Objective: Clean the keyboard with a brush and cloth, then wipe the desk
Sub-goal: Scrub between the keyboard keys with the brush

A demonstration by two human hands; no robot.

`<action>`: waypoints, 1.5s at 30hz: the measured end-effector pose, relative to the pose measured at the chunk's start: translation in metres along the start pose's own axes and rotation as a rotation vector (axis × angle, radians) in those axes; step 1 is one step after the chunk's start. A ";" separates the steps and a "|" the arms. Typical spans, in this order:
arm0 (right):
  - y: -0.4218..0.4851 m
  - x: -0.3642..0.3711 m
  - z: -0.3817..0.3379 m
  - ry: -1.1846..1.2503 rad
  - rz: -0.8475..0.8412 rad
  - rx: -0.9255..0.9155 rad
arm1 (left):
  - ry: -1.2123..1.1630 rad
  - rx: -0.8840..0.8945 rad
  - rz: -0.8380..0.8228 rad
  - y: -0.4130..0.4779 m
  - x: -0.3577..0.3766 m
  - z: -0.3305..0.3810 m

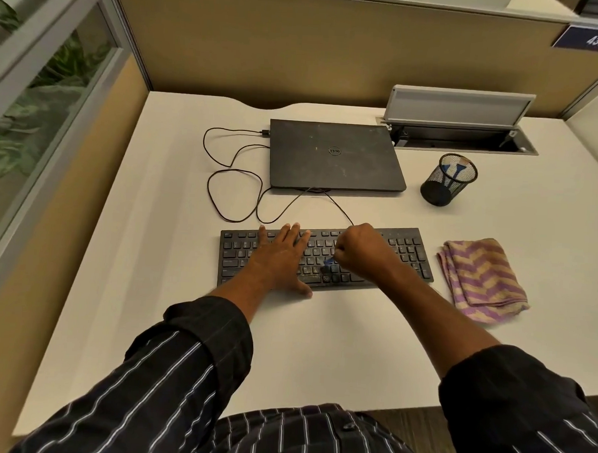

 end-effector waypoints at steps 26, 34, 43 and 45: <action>-0.003 0.015 -0.011 0.006 -0.033 -0.130 | -0.016 -0.002 0.010 0.000 0.001 -0.001; 0.002 0.006 -0.014 0.017 0.005 -0.119 | -0.015 -0.017 0.015 -0.003 0.002 -0.004; -0.002 0.010 -0.009 -0.029 -0.057 -0.093 | -0.008 -0.019 0.007 -0.004 0.002 -0.004; 0.000 0.007 -0.011 -0.004 0.007 -0.114 | -0.006 -0.020 0.008 -0.004 0.002 -0.004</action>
Point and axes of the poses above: each hand's wrist, its own y-axis towards the middle knuckle, its own x-axis out of the palm, z = x × y, the point moved 3 cm from there along y, towards the middle knuckle, and after that the axes turned 9 degrees about y, right-handed, at the moved point
